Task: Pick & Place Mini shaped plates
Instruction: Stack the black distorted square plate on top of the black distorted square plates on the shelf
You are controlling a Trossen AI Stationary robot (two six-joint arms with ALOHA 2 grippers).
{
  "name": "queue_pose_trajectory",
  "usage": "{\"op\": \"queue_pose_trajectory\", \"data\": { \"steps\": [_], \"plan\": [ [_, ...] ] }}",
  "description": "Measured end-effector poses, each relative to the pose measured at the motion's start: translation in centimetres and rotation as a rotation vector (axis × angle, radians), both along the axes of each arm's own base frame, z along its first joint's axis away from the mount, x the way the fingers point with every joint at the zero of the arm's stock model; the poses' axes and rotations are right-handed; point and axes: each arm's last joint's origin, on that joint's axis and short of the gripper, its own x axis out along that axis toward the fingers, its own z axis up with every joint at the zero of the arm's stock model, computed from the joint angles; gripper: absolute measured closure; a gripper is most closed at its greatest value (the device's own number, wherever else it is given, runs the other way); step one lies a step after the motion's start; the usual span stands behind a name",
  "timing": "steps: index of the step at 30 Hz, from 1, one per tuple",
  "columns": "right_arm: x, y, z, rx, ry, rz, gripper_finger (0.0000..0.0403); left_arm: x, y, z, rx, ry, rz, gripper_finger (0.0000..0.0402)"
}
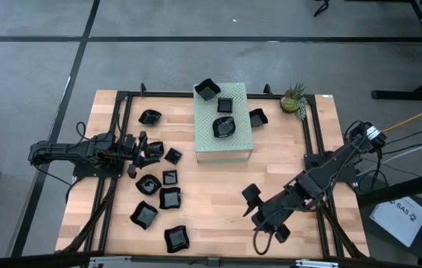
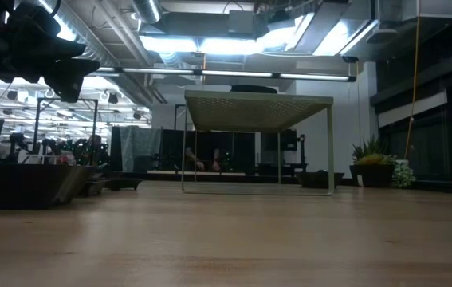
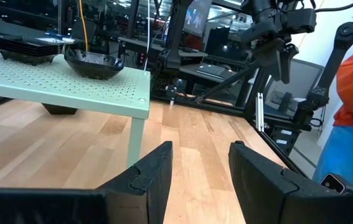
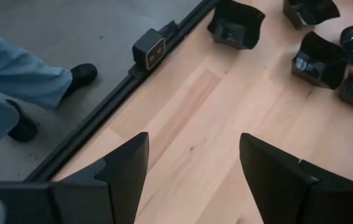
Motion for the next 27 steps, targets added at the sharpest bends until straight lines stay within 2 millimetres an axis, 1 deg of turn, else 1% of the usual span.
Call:
{"op": "queue_pose_trajectory", "data": {
  "steps": [12,15,20,27],
  "plan": [
    [-1.6,1.4,-0.4,-0.038,0.043,0.069,0.0155,0.0,0.0,0.0,0.000,0.000,0.000,0.0249],
    [-1.7,1.6,-0.7,-0.048,0.055,0.077,0.0155,0.0,0.0,0.0,0.000,0.000,0.000,0.0249],
    [-1.5,2.1,-2.2,-0.055,0.064,0.084,0.0155,0.0,0.0,0.0,0.000,0.000,0.000,0.0249],
    [-1.9,2.2,-5.2,-0.060,0.077,0.090,0.0155,0.0,0.0,0.0,0.000,0.000,0.000,0.0249]
  ]
}}
